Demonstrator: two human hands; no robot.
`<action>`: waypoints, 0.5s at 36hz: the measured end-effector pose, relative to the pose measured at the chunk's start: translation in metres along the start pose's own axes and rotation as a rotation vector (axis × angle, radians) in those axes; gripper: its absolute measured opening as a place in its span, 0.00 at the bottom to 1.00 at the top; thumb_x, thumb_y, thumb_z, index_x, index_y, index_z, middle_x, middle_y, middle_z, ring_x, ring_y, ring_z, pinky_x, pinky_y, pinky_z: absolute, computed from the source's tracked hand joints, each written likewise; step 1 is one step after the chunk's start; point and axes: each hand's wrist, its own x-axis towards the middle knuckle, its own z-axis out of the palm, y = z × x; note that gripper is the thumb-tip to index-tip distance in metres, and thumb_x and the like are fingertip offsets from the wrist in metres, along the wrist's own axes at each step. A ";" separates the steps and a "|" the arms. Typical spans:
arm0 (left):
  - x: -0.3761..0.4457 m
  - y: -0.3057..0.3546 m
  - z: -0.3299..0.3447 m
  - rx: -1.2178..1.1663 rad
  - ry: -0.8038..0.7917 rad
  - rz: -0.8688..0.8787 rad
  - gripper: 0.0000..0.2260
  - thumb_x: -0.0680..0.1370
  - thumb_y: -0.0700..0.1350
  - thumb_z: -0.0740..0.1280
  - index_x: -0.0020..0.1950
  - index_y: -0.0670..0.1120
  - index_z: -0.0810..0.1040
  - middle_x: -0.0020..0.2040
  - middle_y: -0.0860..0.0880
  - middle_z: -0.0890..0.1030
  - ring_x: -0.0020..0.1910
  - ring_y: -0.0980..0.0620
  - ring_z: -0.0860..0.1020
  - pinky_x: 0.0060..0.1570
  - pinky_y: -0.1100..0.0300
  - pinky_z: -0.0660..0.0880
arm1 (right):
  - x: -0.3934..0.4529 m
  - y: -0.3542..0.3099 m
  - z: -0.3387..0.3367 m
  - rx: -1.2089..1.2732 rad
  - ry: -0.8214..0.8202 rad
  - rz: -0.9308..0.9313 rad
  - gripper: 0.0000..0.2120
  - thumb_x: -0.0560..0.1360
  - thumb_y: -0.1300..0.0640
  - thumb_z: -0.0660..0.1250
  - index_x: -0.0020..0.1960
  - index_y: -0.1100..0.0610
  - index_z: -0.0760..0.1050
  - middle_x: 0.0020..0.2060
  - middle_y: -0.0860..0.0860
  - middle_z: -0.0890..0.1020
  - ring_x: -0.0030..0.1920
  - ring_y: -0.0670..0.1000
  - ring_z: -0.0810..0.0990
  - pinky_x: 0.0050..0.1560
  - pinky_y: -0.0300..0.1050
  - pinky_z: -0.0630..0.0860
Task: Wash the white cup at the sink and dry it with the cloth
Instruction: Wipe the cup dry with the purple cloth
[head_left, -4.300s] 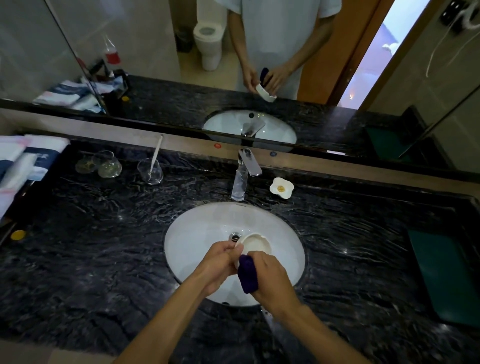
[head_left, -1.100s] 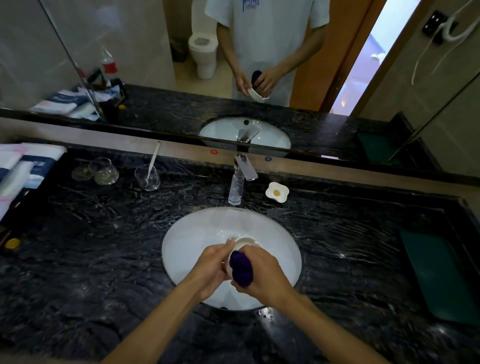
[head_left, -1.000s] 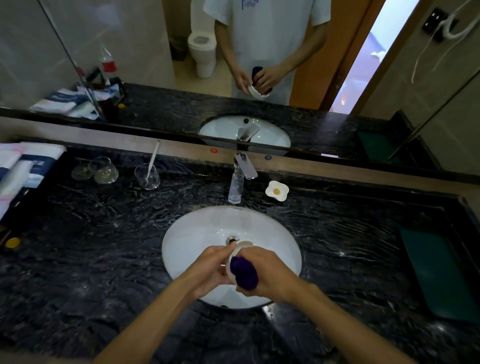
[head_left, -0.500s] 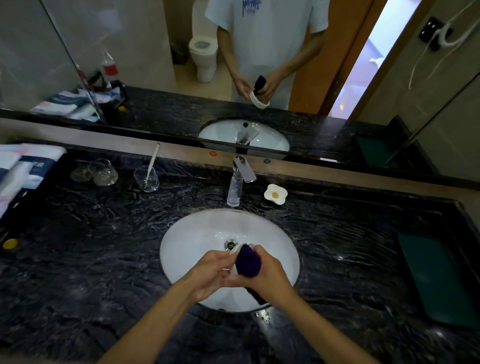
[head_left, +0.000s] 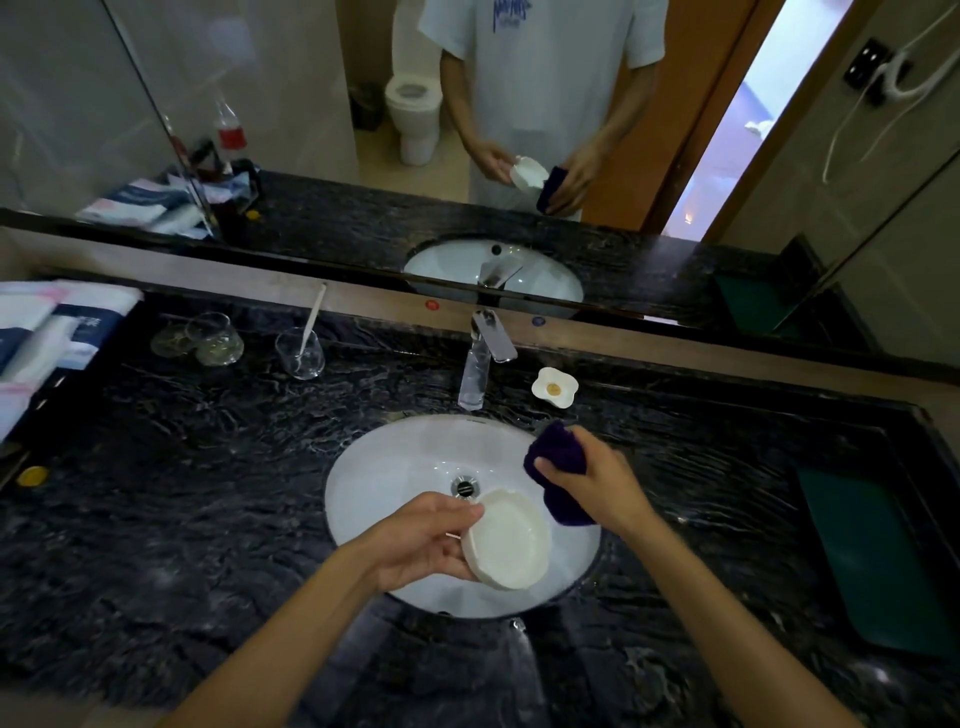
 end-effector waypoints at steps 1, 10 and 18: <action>0.001 0.001 0.002 0.005 -0.013 -0.002 0.18 0.79 0.43 0.68 0.63 0.31 0.76 0.54 0.35 0.82 0.51 0.39 0.83 0.51 0.41 0.82 | 0.000 -0.001 0.006 0.003 -0.033 -0.014 0.16 0.74 0.47 0.73 0.57 0.52 0.76 0.49 0.49 0.83 0.47 0.50 0.82 0.46 0.46 0.78; 0.003 -0.009 0.006 -0.046 -0.016 0.022 0.16 0.81 0.41 0.66 0.63 0.30 0.76 0.58 0.32 0.81 0.58 0.35 0.81 0.60 0.38 0.78 | 0.002 0.004 0.027 -0.163 -0.270 -0.260 0.24 0.71 0.46 0.75 0.64 0.50 0.72 0.53 0.45 0.81 0.50 0.44 0.79 0.46 0.32 0.73; 0.004 -0.022 0.017 -0.146 0.068 0.101 0.15 0.82 0.41 0.64 0.61 0.31 0.78 0.56 0.34 0.84 0.54 0.39 0.84 0.54 0.45 0.82 | -0.006 0.028 0.048 -0.073 -0.056 -0.149 0.18 0.74 0.59 0.72 0.63 0.55 0.73 0.52 0.50 0.82 0.50 0.48 0.79 0.44 0.28 0.69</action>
